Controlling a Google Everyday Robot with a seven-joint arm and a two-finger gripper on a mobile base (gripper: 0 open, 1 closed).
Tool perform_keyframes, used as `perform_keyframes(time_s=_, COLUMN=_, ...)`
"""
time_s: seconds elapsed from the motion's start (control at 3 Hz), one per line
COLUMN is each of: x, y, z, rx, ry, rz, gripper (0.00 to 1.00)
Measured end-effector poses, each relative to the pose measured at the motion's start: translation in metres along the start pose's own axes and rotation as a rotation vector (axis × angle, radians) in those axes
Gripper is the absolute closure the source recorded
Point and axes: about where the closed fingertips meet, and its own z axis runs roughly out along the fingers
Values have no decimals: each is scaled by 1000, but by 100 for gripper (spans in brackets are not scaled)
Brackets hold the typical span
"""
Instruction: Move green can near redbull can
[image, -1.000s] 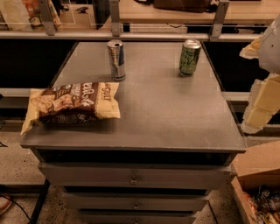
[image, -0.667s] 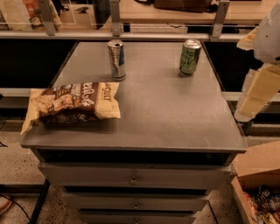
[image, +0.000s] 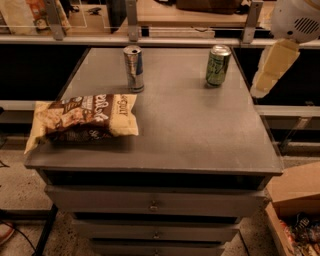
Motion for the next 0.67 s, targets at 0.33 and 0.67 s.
perform_keyframes(time_s=0.33, x=-11, y=-44, z=24, rx=8, ry=-50, rz=36, gripper=0)
perform_keyframes(time_s=0.67, x=-33, y=-73, z=60, rx=-11, ry=-112, rz=59, gripper=0)
